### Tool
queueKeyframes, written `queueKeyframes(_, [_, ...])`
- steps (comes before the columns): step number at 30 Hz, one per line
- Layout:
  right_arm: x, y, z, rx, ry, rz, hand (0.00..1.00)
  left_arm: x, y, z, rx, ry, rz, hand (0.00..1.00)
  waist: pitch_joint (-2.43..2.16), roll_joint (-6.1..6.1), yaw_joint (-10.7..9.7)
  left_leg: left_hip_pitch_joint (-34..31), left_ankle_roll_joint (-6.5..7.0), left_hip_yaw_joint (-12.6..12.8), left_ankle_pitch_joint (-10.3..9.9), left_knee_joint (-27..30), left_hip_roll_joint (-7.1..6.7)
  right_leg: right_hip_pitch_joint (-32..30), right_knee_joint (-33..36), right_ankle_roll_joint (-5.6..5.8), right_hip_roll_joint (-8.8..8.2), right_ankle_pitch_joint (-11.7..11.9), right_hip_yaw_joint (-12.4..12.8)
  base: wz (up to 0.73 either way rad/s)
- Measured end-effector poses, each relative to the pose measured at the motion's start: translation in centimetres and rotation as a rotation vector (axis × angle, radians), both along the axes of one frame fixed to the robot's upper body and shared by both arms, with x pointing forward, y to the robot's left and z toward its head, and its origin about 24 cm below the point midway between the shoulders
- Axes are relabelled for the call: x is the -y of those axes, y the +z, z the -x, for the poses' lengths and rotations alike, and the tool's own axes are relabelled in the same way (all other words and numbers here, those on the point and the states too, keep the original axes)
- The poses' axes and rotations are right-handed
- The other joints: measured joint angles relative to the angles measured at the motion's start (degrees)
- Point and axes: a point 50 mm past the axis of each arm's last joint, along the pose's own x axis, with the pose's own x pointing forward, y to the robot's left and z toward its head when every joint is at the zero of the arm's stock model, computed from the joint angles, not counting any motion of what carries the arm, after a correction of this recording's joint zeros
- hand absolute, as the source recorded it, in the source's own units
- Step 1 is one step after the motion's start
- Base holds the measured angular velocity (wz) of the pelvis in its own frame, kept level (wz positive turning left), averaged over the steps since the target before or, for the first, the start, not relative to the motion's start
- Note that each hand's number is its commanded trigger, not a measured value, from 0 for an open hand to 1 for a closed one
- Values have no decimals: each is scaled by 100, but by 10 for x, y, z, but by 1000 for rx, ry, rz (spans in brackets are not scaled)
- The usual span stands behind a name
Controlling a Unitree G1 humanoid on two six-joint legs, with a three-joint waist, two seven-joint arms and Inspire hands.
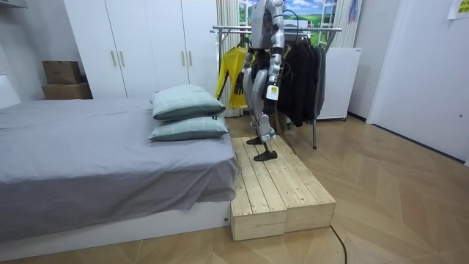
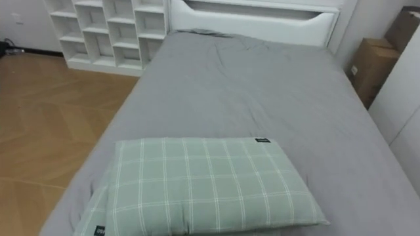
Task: Hang clothes
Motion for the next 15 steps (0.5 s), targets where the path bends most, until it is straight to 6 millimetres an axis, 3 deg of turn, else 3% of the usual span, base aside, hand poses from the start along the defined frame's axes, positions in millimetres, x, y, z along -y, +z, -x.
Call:
queueKeyframes(3, [1, 0, 7, 11, -82, -38, 0, 1, 0, -2, 3, -16, 2, 0, -11, 36, 1, 86, -9, 8, 53, -152, -26, 14, -2, 0, -23, 0, 27, 0])
queueKeyframes(7, [1, -1, 17, 7, -144, -72, 0, 4, 0, -5, 10, -29, 13, 0, -14, 68, 2, 167, -24, 166, 147, -355, -26, -6, -6, -5, -22, -2, 339, -2])
queueKeyframes(15, [0, -1, 18, 17, -190, -87, 0, 7, -1, 0, 19, -4, 34, 0, 0, 87, 28, 359, -20, 254, 157, -491, -25, 65, 4, -14, -25, 5, 518, -5])
